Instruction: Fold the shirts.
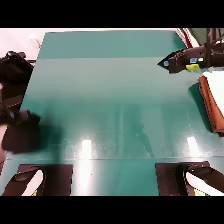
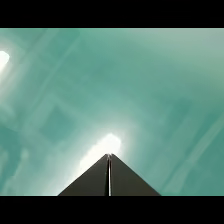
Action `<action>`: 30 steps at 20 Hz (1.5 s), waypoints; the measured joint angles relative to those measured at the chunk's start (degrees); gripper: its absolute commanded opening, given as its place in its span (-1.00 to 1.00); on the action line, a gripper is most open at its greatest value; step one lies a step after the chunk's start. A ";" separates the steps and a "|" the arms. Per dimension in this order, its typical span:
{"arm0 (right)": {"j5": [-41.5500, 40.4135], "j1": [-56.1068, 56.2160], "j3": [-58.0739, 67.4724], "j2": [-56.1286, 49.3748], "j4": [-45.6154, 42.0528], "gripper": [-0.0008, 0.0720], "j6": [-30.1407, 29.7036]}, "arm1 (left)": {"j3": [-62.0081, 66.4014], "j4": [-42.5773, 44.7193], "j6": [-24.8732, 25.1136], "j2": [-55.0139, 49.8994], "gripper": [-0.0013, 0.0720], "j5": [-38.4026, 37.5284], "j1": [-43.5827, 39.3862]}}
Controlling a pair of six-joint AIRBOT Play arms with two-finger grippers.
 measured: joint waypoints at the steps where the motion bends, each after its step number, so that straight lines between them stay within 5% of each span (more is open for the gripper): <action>1: -0.50 -0.20 1.22 0.31 0.00 -0.92 0.00 | 4.66 -0.98 -0.11 0.31 -0.91 0.02 -2.23; 8: -0.28 -4.00 15.10 -0.70 0.02 -0.92 0.00 | 33.79 -3.45 -2.08 -4.13 -0.91 0.81 -25.57; 15: 6.95 -8.98 28.89 -4.85 -0.02 -0.93 0.02 | 43.60 -4.09 -2.93 -24.63 -0.89 2.36 -47.89; 16: 7.67 -9.14 29.68 -5.09 0.04 -0.92 0.02 | 43.87 -4.61 -2.95 -28.17 -0.46 3.06 -50.25; 17: 8.11 -9.35 29.99 -5.20 0.07 -0.93 0.02 | 44.09 -5.51 -2.89 -31.45 0.51 3.93 -52.22; 18: 8.46 -9.53 29.92 -5.18 -0.04 -0.92 0.02 | 44.41 -6.73 -2.78 -34.58 0.82 5.68 -53.79; 22: 9.16 -9.86 26.56 -3.87 -0.13 -0.92 0.04 | 46.51 -10.71 -2.10 -41.44 0.82 10.14 -53.02; 30: 8.37 -9.88 17.70 -1.38 -0.07 -0.92 0.07 | 46.73 -17.79 -1.70 -48.35 0.82 9.07 -35.08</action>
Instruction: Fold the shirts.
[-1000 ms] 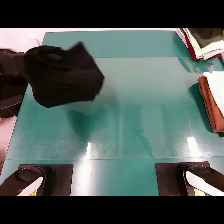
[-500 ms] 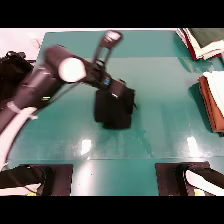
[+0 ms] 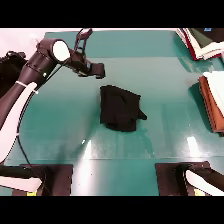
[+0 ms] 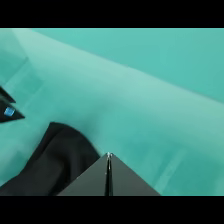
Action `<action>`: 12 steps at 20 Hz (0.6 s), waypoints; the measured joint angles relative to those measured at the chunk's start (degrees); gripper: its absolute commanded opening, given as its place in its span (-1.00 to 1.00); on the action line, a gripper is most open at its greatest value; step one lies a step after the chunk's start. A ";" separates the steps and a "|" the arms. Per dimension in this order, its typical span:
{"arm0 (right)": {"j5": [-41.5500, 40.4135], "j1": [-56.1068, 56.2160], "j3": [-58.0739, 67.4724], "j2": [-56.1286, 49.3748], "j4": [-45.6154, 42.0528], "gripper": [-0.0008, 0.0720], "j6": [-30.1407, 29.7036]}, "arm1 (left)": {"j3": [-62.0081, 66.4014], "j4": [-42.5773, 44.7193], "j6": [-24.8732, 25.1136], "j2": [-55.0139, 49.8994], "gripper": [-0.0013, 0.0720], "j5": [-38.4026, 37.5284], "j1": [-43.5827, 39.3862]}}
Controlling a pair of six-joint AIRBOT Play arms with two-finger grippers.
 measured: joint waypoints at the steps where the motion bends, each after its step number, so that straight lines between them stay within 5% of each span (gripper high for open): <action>1: -0.11 0.00 -1.09 0.11 0.07 -0.92 0.15 | -0.24 -1.14 0.09 -1.68 0.82 0.13 1.22; 9: -0.24 0.07 -9.31 0.35 0.20 -0.92 2.58 | -0.87 -11.19 2.49 -14.93 0.79 5.29 4.04; 12: -0.26 0.13 -12.33 0.35 0.17 -0.92 3.21 | -0.87 -14.51 3.63 -17.31 0.00 7.21 4.11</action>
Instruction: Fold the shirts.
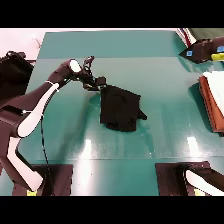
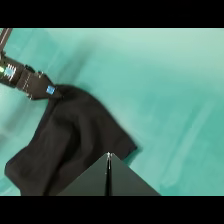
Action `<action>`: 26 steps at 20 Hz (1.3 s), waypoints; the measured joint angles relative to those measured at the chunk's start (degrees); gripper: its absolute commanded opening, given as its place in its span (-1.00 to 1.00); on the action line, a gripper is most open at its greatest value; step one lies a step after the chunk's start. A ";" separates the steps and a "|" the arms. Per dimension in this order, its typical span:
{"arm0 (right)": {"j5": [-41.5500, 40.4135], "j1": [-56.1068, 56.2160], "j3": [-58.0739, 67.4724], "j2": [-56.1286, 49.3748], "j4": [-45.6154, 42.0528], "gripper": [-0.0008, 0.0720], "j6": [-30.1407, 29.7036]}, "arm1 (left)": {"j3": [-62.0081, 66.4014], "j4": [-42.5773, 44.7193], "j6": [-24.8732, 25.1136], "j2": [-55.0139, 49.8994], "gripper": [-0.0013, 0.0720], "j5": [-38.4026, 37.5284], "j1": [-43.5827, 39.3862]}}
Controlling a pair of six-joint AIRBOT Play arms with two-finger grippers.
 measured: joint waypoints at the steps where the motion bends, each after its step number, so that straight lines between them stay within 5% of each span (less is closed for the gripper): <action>1: 0.00 0.00 -1.09 0.00 0.00 -0.92 0.17 | 0.00 -0.63 0.28 -0.44 -0.19 0.57 0.04; 2: -0.02 0.00 -2.27 0.00 0.00 -0.93 0.35 | 0.00 -1.33 0.37 -0.70 -0.70 1.33 0.07; 3: 0.00 0.00 -3.56 0.00 -0.02 -0.92 0.48 | 0.00 -1.77 0.57 -0.92 -0.90 1.92 0.07; 7: 1.31 0.00 -12.24 0.00 0.00 -0.81 0.70 | 1.81 -2.36 2.34 -0.74 -0.90 1.05 0.92; 8: 1.55 0.00 -15.72 0.00 0.04 -0.09 0.76 | 2.82 -1.99 3.15 -0.37 -0.90 -0.11 1.29; 9: 1.66 0.00 -19.34 -0.02 0.35 0.31 0.76 | 3.72 -1.29 3.72 0.15 -0.90 -1.25 1.62; 17: -8.52 7.63 -47.82 -8.83 19.63 0.36 -3.43 | 7.02 3.93 5.46 3.56 -0.90 -6.21 2.56; 20: -13.27 12.85 -49.83 -14.86 27.74 0.32 -7.06 | 7.23 4.31 5.51 3.80 -0.90 -7.26 2.60; 21: -14.58 14.34 -49.53 -16.52 29.16 0.04 -7.74 | 7.28 4.35 5.49 3.85 -0.90 -7.54 2.58; 23: -16.65 16.79 -48.19 -19.15 31.23 -0.92 -8.81 | 7.32 4.42 5.49 4.11 -0.90 -8.00 2.60; 26: -19.23 18.36 -45.68 -19.89 32.46 -0.93 -10.34 | 7.39 4.66 5.49 5.90 -0.90 -8.11 2.62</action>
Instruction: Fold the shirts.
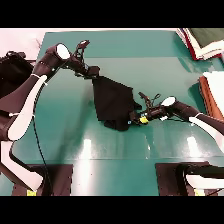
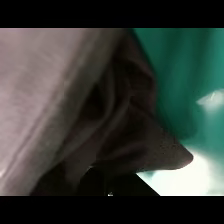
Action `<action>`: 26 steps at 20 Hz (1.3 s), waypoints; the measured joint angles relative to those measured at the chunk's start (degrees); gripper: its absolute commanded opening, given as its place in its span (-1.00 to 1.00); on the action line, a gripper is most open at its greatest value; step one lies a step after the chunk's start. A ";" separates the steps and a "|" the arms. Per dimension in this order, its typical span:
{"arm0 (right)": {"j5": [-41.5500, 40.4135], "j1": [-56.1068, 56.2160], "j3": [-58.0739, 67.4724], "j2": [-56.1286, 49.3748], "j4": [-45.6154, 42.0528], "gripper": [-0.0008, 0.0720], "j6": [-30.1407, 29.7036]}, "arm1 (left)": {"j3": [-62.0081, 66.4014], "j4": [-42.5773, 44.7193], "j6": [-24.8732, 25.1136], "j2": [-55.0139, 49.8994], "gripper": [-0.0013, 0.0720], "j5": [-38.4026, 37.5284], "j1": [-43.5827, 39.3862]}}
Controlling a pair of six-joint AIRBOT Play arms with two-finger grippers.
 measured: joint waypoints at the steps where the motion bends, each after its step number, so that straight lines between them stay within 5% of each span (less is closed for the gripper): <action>1: -0.37 -0.07 0.94 1.03 -0.39 -0.93 -0.37 | 0.15 0.15 0.00 1.14 -0.90 0.15 0.02; 14: 20.72 -24.57 34.01 34.29 -17.31 -0.93 7.48 | 6.80 2.95 5.40 39.69 -0.90 3.04 -2.19; 19: 24.59 -28.04 37.18 33.03 -19.12 -0.93 8.96 | 1.79 4.52 5.79 40.39 -0.90 -0.57 -7.48; 25: 25.94 -28.68 27.52 30.69 -21.31 -0.93 9.38 | -18.60 5.73 5.92 35.06 -0.89 -4.24 -14.08; 26: 25.94 -28.74 25.75 30.58 -22.16 -0.93 9.38 | -22.23 5.20 5.95 34.40 -0.67 -3.82 -15.23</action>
